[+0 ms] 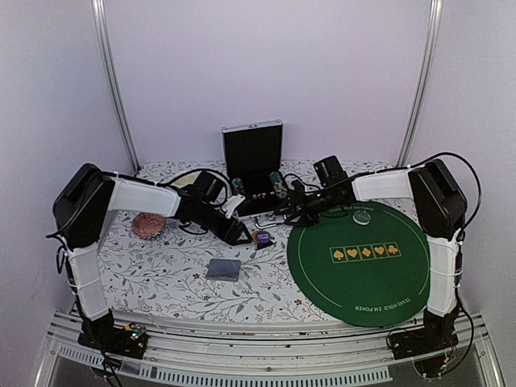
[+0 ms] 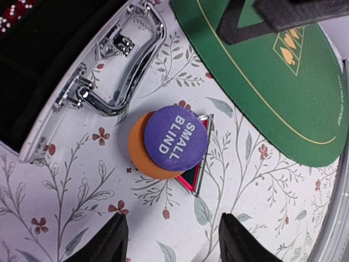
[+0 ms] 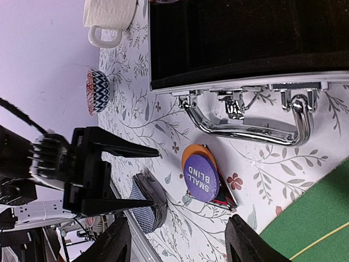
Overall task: Distribute texas hold em gaming equipment
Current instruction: Pick up the small blind button from the center of the board.
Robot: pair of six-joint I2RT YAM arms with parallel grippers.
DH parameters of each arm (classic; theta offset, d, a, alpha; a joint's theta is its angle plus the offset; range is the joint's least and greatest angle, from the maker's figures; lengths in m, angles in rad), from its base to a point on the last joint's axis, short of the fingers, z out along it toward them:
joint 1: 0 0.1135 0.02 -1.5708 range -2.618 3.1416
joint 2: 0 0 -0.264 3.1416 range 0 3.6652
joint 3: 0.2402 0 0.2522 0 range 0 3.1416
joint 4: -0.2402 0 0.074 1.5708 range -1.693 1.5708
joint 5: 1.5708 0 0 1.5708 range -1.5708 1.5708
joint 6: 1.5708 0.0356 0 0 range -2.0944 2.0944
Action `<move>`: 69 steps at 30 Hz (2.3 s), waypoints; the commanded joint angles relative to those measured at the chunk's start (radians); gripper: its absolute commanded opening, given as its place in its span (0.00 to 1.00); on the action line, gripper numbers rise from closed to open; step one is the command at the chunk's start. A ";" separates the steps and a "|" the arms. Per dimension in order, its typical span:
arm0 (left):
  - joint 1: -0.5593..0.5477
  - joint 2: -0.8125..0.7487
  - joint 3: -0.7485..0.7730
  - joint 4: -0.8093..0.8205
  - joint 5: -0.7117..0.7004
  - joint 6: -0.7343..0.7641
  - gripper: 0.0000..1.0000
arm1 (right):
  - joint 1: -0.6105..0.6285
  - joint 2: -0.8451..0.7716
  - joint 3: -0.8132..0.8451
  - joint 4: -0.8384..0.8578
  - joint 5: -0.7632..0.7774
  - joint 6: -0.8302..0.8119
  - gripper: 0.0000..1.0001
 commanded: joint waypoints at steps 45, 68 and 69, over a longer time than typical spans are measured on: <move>0.073 0.130 -0.030 0.318 0.211 -0.365 0.39 | 0.034 0.271 0.042 0.248 -0.131 0.018 0.28; 0.071 0.121 -0.056 0.334 0.251 -0.343 0.35 | 0.040 0.201 -0.010 0.299 -0.189 0.022 0.03; 0.071 0.120 -0.056 0.332 0.250 -0.340 0.35 | 0.040 0.194 -0.012 0.297 -0.190 0.020 0.03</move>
